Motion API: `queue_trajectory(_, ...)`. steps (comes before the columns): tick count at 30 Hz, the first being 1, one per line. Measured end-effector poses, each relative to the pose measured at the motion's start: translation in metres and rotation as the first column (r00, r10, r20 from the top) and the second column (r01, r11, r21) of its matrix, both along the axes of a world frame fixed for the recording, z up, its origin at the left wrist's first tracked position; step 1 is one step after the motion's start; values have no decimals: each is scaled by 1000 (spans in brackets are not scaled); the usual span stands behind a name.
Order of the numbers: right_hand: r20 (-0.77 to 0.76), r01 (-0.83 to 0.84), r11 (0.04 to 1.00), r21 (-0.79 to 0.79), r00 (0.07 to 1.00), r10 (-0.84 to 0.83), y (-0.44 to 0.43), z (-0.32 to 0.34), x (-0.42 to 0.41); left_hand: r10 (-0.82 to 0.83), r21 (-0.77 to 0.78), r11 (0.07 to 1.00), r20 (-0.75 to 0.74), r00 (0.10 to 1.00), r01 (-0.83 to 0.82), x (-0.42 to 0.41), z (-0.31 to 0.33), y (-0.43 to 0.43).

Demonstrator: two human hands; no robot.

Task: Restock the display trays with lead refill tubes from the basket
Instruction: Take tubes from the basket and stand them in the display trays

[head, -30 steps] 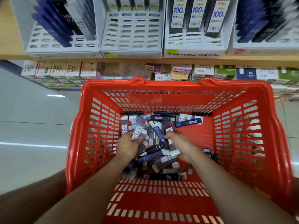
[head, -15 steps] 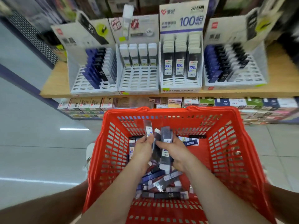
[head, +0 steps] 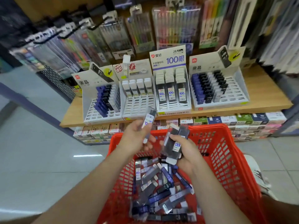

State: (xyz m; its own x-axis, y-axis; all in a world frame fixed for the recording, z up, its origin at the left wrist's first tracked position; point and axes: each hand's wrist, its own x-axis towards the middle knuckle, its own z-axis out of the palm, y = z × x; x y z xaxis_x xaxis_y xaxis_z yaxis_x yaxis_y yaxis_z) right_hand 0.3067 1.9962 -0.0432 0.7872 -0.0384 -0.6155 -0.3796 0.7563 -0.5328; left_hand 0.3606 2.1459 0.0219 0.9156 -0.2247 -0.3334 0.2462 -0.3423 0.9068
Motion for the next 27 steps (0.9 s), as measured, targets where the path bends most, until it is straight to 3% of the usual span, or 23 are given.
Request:
queue_trajectory(3,56,9,998,55,998,-12,-3,10,6,-198,118,973,-4,980,197,10,29,-1)
queue_trajectory(7,196,-2,992,123,980,-22,-8,23,18,-361,146,916,-107,926,374,23,53,0)
queue_trajectory(10,258,-4,998,59,966,-12,-13,33,25,-423,193,876,-132,897,441,33,63,2)
queue_trajectory(13,292,2,997,-82,956,23,-18,40,32,-315,227,922,-28,949,313,44,66,3)
queue_trajectory(17,304,9,974,-226,951,62,-18,42,39,-43,46,998,78,996,39,61,60,0)
queue_trajectory(22,228,59,966,-250,974,0,-10,31,46,-45,125,992,271,961,11,78,54,-22)
queue_trajectory(25,127,198,969,-150,976,-179,-12,18,47,-106,193,981,399,911,30,99,49,-41)
queue_trajectory(27,56,274,960,56,959,-277,-17,11,46,-146,258,966,483,864,19,114,41,-53)
